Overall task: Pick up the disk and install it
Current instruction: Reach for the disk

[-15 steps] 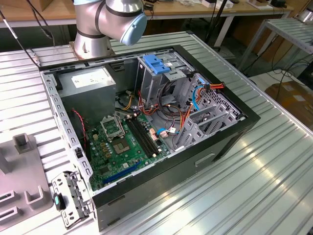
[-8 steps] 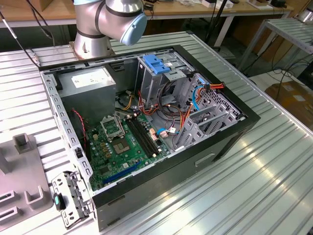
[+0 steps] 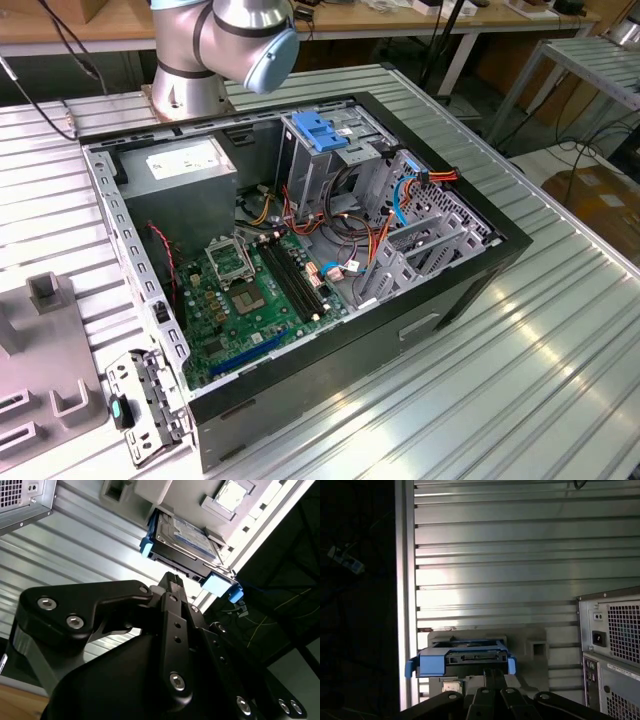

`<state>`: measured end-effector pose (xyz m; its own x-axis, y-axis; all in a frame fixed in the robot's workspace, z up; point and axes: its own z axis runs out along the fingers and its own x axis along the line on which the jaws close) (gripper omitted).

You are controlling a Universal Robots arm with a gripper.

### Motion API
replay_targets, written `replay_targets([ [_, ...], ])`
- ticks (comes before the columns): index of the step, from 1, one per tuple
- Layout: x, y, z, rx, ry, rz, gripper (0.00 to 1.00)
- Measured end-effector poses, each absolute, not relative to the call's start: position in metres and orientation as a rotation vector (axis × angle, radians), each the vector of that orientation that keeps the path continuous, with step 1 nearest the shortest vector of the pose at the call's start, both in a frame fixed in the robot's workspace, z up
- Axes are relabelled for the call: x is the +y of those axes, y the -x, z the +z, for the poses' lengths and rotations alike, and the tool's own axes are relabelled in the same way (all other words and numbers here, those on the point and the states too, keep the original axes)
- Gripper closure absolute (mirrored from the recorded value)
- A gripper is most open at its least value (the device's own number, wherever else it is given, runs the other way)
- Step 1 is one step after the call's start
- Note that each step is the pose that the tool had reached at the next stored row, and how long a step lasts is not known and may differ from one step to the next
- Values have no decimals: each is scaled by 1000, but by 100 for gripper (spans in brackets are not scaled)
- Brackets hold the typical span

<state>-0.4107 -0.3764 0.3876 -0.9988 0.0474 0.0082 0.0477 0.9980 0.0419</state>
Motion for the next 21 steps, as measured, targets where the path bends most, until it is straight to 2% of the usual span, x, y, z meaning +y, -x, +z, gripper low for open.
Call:
replay_targets([
  [9,-376,419,388,-3136,75,2,89],
  [21,-376,441,387,-3135,75,4,89],
])
